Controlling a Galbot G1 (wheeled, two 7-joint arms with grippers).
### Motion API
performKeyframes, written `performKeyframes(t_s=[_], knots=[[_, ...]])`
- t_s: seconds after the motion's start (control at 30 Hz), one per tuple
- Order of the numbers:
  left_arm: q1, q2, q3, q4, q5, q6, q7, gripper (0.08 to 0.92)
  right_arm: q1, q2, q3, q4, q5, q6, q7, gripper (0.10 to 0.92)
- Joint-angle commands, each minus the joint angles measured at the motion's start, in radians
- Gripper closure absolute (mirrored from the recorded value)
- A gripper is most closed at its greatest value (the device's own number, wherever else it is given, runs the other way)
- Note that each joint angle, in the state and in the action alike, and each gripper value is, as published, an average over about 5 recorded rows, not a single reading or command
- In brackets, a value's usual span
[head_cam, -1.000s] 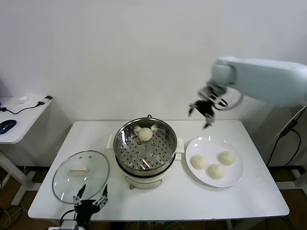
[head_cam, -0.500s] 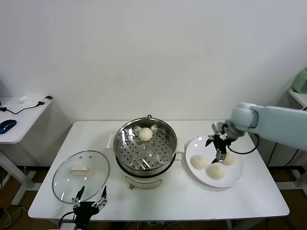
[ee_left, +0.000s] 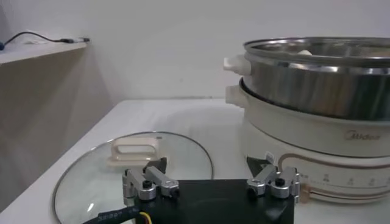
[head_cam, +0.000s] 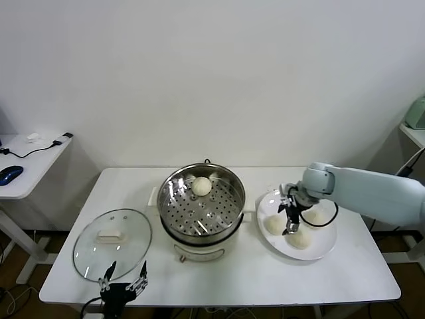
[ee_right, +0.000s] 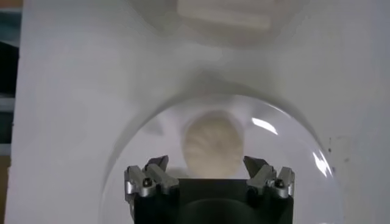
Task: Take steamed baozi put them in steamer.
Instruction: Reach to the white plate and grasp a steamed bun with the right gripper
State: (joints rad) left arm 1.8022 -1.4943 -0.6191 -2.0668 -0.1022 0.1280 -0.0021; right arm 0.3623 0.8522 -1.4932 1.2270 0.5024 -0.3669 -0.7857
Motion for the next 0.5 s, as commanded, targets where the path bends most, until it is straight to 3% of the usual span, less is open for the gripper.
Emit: performKeyframes(t_s=[0.03, 0.27, 0.5], knots=[[-0.002, 0.002, 0.003, 0.005, 0.0, 0.001, 0.0, 0.177, -0.07, 0.052, 0.047, -0.083, -0.018, -0.022, 0.013, 0.224], [-0.005, 0.0, 0.007, 0.011, 0.002, 0.002, 0.001, 0.177, -0.065, 0.065, 0.049, -0.098, -0.018, -0.006, -0.006, 0.276], [-0.006, -0.002, 0.009, 0.006, 0.004, 0.005, 0.003, 0.177, 0.002, 0.037, 0.021, -0.059, 0.0, 0.015, -0.044, 0.402]])
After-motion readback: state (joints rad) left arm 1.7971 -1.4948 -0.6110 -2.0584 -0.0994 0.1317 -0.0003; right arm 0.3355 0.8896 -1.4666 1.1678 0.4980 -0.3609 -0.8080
